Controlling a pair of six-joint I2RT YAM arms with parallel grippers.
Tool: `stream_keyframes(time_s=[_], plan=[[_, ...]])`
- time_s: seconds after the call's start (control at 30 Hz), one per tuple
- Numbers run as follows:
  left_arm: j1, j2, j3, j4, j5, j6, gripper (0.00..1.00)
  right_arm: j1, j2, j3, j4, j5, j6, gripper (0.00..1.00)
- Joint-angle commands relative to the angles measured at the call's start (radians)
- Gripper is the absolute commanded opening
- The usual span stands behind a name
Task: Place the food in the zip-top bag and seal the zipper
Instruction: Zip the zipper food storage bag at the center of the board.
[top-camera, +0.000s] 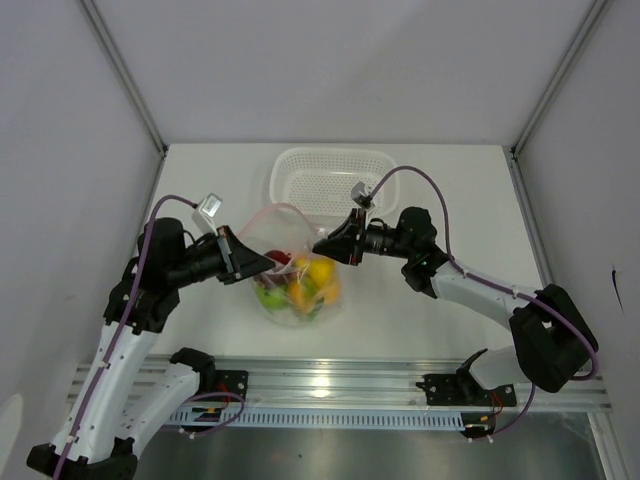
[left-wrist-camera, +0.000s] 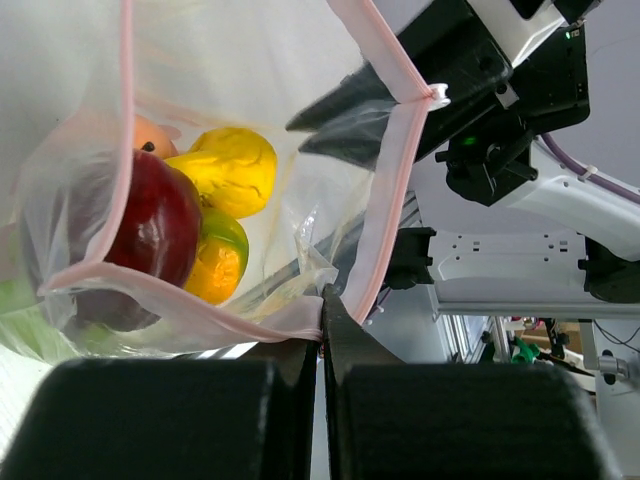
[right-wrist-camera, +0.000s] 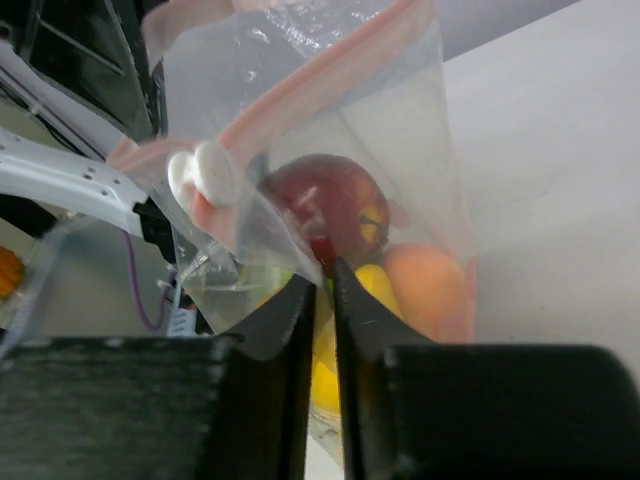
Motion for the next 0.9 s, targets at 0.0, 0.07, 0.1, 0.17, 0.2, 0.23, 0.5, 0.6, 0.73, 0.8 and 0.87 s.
stream_keyframes(time_s=[0.0, 0.07, 0.1, 0.17, 0.2, 0.23, 0.5, 0.6, 0.73, 0.8, 0.87], plan=[[-0.003, -0.01, 0.038, 0.009, 0.004, 0.007, 0.01, -0.002, -0.017, 0.037, 0.078, -0.008, 0.005, 0.1], [-0.003, -0.008, 0.038, 0.006, -0.007, 0.011, 0.01, -0.002, -0.026, 0.051, 0.07, -0.016, 0.005, 0.0], [-0.003, -0.008, 0.04, 0.001, -0.011, 0.017, 0.01, -0.002, -0.027, 0.055, 0.065, -0.02, 0.005, 0.0], [-0.003, -0.008, 0.053, -0.011, -0.033, 0.028, 0.01, -0.002, -0.04, 0.074, 0.045, -0.045, 0.007, 0.0], [-0.003, -0.008, 0.057, -0.031, -0.048, 0.046, 0.01, -0.002, -0.044, 0.077, 0.039, -0.054, 0.01, 0.0], [-0.003, -0.01, 0.078, -0.046, -0.068, 0.059, 0.01, -0.002, -0.053, 0.078, 0.021, -0.063, 0.007, 0.0], [-0.003, -0.002, 0.204, -0.16, -0.333, 0.214, 0.1, 0.003, -0.124, 0.089, -0.102, -0.08, -0.001, 0.0], [-0.003, 0.01, 0.242, -0.157, -0.334, 0.223, 0.07, 0.014, -0.133, 0.089, -0.126, -0.096, -0.013, 0.0], [-0.003, 0.024, 0.253, -0.132, -0.307, 0.202, 0.01, 0.035, -0.129, 0.107, -0.198, -0.125, -0.079, 0.0], [-0.003, 0.025, 0.261, -0.128, -0.312, 0.194, 0.01, 0.041, -0.122, 0.127, -0.252, -0.142, -0.107, 0.0], [-0.003, 0.028, 0.277, -0.129, -0.317, 0.185, 0.01, 0.054, -0.124, 0.132, -0.283, -0.116, -0.142, 0.0]])
